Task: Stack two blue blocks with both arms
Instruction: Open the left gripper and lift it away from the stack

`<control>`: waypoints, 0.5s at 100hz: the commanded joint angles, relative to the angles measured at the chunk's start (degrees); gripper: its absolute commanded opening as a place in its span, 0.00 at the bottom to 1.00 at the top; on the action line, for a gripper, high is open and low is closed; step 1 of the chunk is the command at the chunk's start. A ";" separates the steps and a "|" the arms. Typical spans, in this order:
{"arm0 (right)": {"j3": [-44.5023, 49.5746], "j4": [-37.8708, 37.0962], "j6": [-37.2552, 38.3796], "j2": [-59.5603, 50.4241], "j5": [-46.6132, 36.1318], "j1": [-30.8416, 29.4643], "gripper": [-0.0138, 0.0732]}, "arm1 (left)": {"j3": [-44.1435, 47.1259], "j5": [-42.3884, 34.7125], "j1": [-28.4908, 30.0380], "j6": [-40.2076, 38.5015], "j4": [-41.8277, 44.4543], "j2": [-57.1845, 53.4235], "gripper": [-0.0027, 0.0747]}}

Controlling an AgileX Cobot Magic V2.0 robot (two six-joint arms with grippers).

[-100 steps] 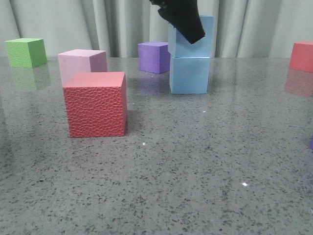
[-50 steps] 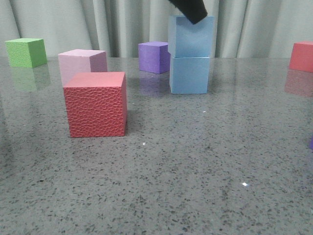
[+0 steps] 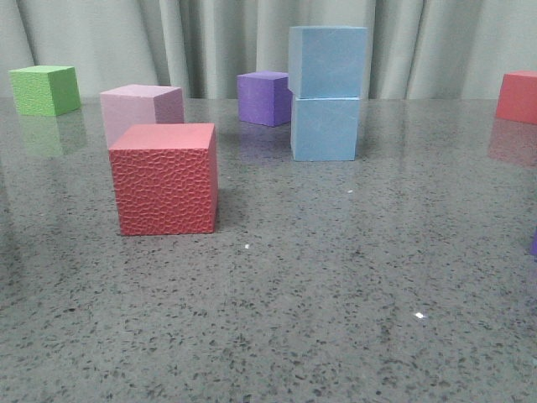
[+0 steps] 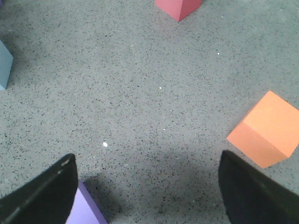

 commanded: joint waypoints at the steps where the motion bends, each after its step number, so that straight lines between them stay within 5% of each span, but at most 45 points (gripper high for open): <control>1: -1.31 -0.76 -0.39 -0.06 -3.67 -0.39 0.86 | -2.22 -2.57 1.47 -5.44 2.02 -5.48 0.85; 25: -1.31 -0.76 -0.39 -0.06 -3.67 -0.39 0.86 | -2.22 0.67 5.54 -15.99 13.90 -9.50 0.85; 50: -1.31 -0.76 -0.39 -0.06 -3.67 -0.39 0.86 | -2.22 3.07 9.65 -20.12 14.97 -12.49 0.84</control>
